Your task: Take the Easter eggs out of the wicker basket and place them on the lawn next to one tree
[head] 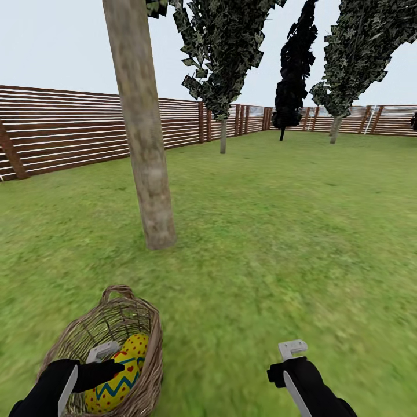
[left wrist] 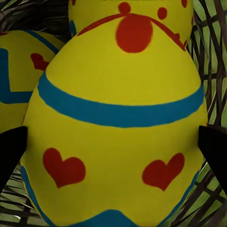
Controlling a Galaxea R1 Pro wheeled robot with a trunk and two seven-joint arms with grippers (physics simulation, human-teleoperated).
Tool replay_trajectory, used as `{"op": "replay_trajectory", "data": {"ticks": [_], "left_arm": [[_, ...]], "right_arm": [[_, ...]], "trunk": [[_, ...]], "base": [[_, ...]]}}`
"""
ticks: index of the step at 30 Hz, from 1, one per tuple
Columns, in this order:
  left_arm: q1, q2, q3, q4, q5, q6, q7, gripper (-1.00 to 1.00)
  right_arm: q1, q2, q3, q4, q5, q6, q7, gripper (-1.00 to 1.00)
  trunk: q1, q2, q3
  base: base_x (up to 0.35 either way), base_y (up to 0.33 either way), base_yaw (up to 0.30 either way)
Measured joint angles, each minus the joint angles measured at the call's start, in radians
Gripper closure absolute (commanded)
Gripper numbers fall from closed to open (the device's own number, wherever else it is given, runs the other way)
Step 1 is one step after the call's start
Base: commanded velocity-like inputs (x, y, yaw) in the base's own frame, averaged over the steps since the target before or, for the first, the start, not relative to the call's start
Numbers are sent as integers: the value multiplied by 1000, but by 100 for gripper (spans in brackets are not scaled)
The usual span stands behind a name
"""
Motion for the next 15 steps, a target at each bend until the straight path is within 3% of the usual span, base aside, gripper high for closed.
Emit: {"op": "replay_trajectory", "data": {"ticks": [5,15], "left_arm": [[-1,0,0,0,1,0,0,100],[0,0,-1,1,-2,0,0,100]], "right_arm": [[0,0,-4,0,1,2,-1,-100],[0,0,-7,1,3,4,-1,-100]], "trunk": [[0,0,0],[-5,2,39]], "base": [[0,0,0],[0,0,0]]}}
